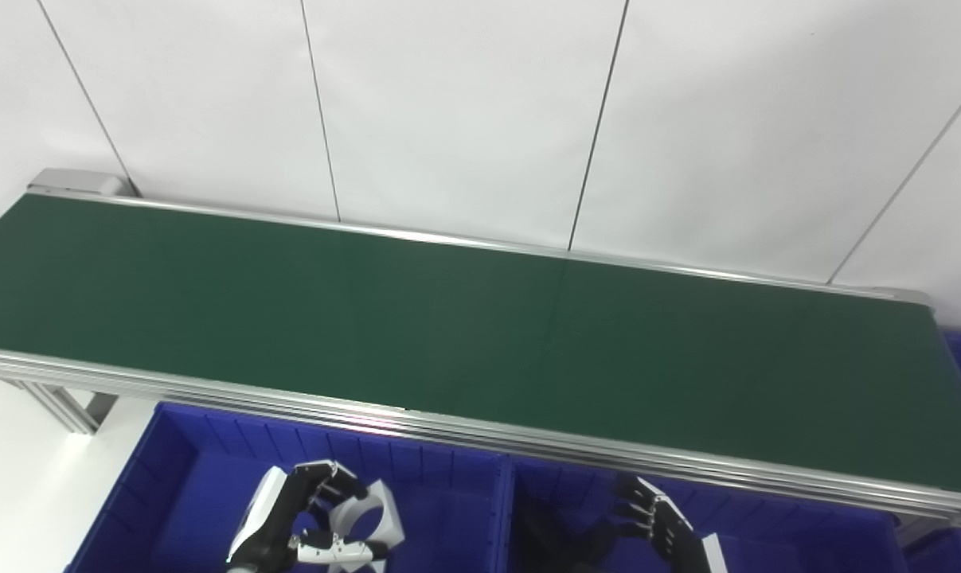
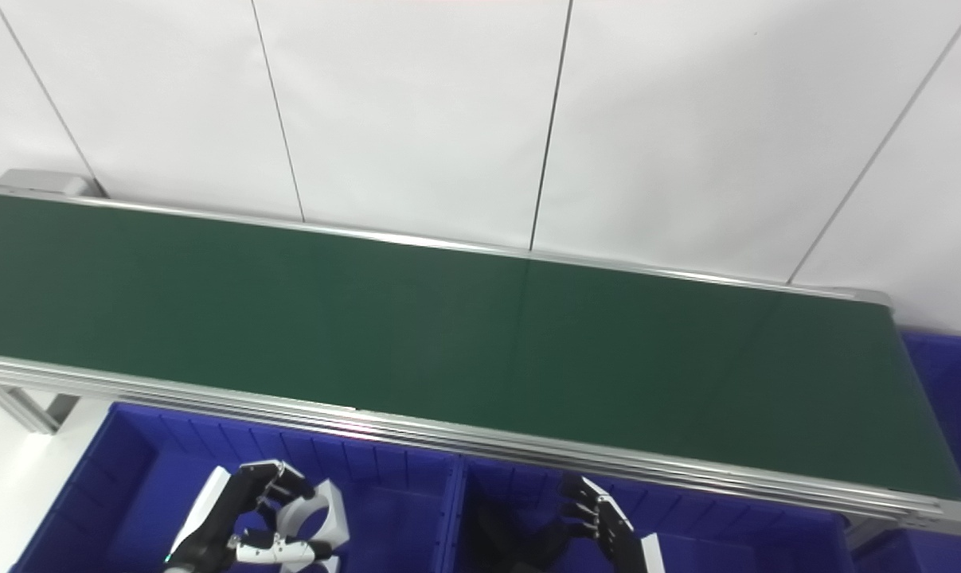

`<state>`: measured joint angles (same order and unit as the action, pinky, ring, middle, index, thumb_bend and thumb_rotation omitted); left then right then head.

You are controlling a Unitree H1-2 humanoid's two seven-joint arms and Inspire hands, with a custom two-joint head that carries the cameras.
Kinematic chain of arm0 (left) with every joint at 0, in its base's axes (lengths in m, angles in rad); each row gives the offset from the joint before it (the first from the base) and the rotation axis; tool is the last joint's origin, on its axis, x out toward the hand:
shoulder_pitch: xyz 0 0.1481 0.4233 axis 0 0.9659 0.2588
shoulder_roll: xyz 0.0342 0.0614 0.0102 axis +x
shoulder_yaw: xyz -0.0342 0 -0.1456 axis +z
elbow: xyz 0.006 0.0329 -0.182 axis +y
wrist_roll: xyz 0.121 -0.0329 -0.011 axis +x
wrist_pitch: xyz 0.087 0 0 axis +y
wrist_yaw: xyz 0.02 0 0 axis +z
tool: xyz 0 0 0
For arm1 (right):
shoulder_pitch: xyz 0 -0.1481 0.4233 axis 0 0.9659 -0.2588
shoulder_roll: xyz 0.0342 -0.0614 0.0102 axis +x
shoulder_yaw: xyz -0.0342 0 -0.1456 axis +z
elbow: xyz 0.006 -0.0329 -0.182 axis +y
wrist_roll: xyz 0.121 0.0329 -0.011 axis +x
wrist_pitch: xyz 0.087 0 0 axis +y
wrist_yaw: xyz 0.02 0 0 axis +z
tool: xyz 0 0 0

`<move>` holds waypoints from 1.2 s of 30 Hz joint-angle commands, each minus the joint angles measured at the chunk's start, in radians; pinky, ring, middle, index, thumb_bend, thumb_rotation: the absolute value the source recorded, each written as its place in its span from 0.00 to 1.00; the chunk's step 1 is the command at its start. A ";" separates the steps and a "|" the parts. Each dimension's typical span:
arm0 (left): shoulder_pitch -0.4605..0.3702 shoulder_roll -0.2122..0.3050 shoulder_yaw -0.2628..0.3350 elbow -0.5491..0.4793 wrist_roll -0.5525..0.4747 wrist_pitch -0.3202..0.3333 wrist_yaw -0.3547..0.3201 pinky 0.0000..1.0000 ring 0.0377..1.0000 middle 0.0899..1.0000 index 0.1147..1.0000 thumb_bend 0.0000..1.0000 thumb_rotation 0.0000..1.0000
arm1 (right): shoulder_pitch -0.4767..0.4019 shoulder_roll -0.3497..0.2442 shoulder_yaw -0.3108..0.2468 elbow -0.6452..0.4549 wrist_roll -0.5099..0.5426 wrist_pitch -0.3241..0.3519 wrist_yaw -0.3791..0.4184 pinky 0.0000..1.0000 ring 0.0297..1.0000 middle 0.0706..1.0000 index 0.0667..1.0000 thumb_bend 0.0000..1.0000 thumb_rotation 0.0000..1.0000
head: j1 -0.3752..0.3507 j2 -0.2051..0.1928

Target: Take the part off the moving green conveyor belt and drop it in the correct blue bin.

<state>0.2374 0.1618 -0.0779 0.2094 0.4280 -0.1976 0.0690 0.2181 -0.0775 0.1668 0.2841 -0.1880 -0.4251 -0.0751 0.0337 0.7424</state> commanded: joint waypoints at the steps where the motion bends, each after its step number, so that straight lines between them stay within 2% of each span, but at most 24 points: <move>1: -0.011 0.017 -0.011 -0.026 0.040 -0.003 0.029 0.34 0.45 0.50 0.44 0.47 0.00 | -0.004 0.006 -0.007 -0.031 0.004 -0.017 0.004 0.65 0.72 0.77 0.78 0.67 0.00 | 0.004 0.001; 2: -0.011 0.022 -0.018 -0.026 0.053 0.000 0.030 0.46 0.55 0.49 0.42 0.50 0.00 | -0.003 0.007 -0.008 -0.033 0.004 -0.012 0.005 0.65 0.72 0.77 0.78 0.67 0.00 | 0.004 0.001; 3: -0.011 0.034 -0.033 -0.031 0.086 0.018 0.024 0.50 0.59 0.49 0.41 0.51 0.00 | -0.003 0.008 -0.009 -0.034 0.002 -0.009 0.005 0.65 0.72 0.77 0.78 0.67 0.00 | 0.006 0.000; 4: -0.011 0.042 -0.043 -0.035 0.109 0.031 0.019 0.60 0.67 0.61 0.42 0.51 0.02 | -0.003 0.009 -0.010 -0.035 0.000 -0.007 0.004 0.65 0.72 0.77 0.78 0.67 0.01 | 0.006 0.000; 5: -0.011 0.052 -0.055 -0.043 0.133 0.055 0.006 0.65 0.71 0.68 0.43 0.51 0.03 | -0.004 0.010 -0.011 -0.034 -0.001 -0.007 0.005 0.65 0.72 0.77 0.78 0.67 0.01 | 0.005 -0.001; 6: -0.011 0.059 -0.064 -0.048 0.147 0.073 -0.001 0.72 0.79 0.78 0.64 0.67 0.01 | -0.004 0.010 -0.012 -0.034 0.000 -0.007 0.005 0.65 0.72 0.77 0.78 0.68 0.01 | 0.005 -0.001; 8: -0.009 0.070 -0.080 -0.059 0.174 0.101 -0.008 0.74 0.84 0.85 0.78 0.75 0.00 | -0.007 0.011 -0.012 -0.027 -0.002 -0.019 0.004 0.64 0.71 0.77 0.78 0.68 0.01 | 0.004 -0.001; 9: -0.008 0.071 -0.086 -0.064 0.184 0.113 -0.008 0.74 0.84 0.85 0.79 0.75 0.00 | -0.008 0.011 -0.011 -0.024 -0.003 -0.025 0.003 0.64 0.71 0.77 0.78 0.68 0.01 | 0.004 0.000; 12: -0.006 0.074 -0.100 -0.075 0.193 0.143 -0.018 0.77 0.93 0.96 0.91 0.78 0.09 | -0.011 0.011 -0.010 -0.019 -0.003 -0.027 0.005 0.64 0.71 0.76 0.78 0.67 0.00 | 0.004 -0.002; 13: -0.004 0.078 -0.107 -0.084 0.196 0.153 -0.026 0.81 0.96 0.98 0.95 0.79 0.12 | -0.012 0.011 -0.010 -0.016 -0.002 -0.029 0.006 0.64 0.71 0.76 0.78 0.67 0.01 | 0.003 -0.004; 14: -0.003 0.082 -0.115 -0.093 0.201 0.162 -0.031 0.92 0.99 0.99 0.98 0.80 0.15 | -0.013 0.011 -0.010 -0.013 -0.001 -0.031 0.006 0.64 0.71 0.77 0.78 0.67 0.00 | 0.001 -0.005; 16: 0.001 0.086 -0.124 -0.112 0.199 0.172 -0.038 0.99 1.00 1.00 1.00 0.83 0.18 | -0.014 0.011 -0.009 -0.009 -0.002 -0.035 0.004 0.64 0.71 0.76 0.78 0.67 0.00 | -0.001 -0.006; 19: 0.012 0.084 -0.120 -0.143 0.146 0.161 -0.062 1.00 1.00 1.00 1.00 0.84 0.16 | -0.015 0.011 -0.008 -0.008 -0.014 -0.033 -0.002 0.63 0.71 0.76 0.78 0.67 0.00 | -0.006 -0.007; 20: 0.016 0.079 -0.111 -0.152 0.092 0.147 -0.079 1.00 1.00 1.00 1.00 0.84 0.16 | -0.015 0.010 -0.007 -0.007 -0.019 -0.035 -0.006 0.63 0.71 0.76 0.78 0.67 0.01 | -0.015 -0.008; 21: 0.019 0.076 -0.105 -0.158 0.054 0.137 -0.091 0.95 1.00 1.00 1.00 0.83 0.12 | -0.016 0.011 -0.006 -0.007 -0.022 -0.036 -0.008 0.63 0.71 0.76 0.78 0.67 0.01 | -0.018 -0.008; 23: 0.024 0.069 -0.094 -0.168 -0.024 0.102 -0.104 0.92 1.00 1.00 1.00 0.83 0.11 | -0.014 0.017 -0.008 -0.012 -0.019 -0.023 -0.006 0.64 0.71 0.77 0.78 0.68 0.02 | -0.039 -0.009; 24: 0.026 0.059 -0.086 -0.167 -0.084 0.056 -0.108 0.90 0.99 1.00 1.00 0.83 0.07 | -0.013 0.019 -0.007 -0.014 -0.024 -0.021 -0.006 0.64 0.71 0.77 0.78 0.68 0.03 | -0.067 -0.009; 26: 0.027 0.050 -0.077 -0.163 -0.161 -0.008 -0.115 0.87 0.97 1.00 1.00 0.83 0.06 | -0.012 0.026 -0.006 -0.017 -0.035 -0.019 -0.010 0.64 0.71 0.77 0.79 0.68 0.04 | -0.095 -0.008; 29: 0.040 0.000 -0.055 -0.195 -0.278 -0.016 -0.124 0.84 0.91 0.94 0.94 0.81 0.07 | -0.012 0.041 -0.006 -0.019 -0.042 -0.016 -0.019 0.63 0.71 0.77 0.78 0.68 0.04 | -0.155 0.000; 30: 0.043 -0.014 -0.047 -0.201 -0.311 -0.014 -0.128 0.86 0.89 0.90 0.89 0.79 0.04 | -0.012 0.046 -0.005 -0.021 -0.045 -0.013 -0.022 0.64 0.71 0.77 0.78 0.68 0.05 | -0.160 0.000; 32: 0.044 -0.040 -0.033 -0.198 -0.381 -0.026 -0.141 0.88 0.88 0.86 0.84 0.75 0.01 | -0.013 0.053 -0.005 -0.022 -0.056 -0.011 -0.028 0.65 0.72 0.77 0.79 0.68 0.06 | -0.192 0.002; 33: 0.039 -0.056 -0.029 -0.187 -0.407 -0.038 -0.144 0.87 0.85 0.82 0.81 0.71 0.00 | -0.013 0.057 -0.006 -0.021 -0.060 -0.013 -0.031 0.65 0.72 0.77 0.79 0.68 0.07 | -0.224 0.003; 34: 0.035 -0.067 -0.025 -0.179 -0.425 -0.046 -0.146 0.86 0.84 0.81 0.80 0.70 0.00 | -0.013 0.060 -0.007 -0.020 -0.063 -0.014 -0.034 0.64 0.72 0.77 0.79 0.68 0.07 | -0.224 0.003; 36: 0.027 -0.080 -0.016 -0.165 -0.460 -0.056 -0.155 0.84 0.81 0.78 0.77 0.69 0.00 | -0.013 0.072 -0.009 -0.020 -0.069 -0.012 -0.040 0.64 0.72 0.77 0.79 0.69 0.07 | -0.286 0.005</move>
<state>0.2789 0.0802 -0.1074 0.0550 0.0035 -0.2076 -0.0752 0.2152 -0.0163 0.1628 0.2943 -0.2531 -0.4244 -0.0949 -0.2240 0.7440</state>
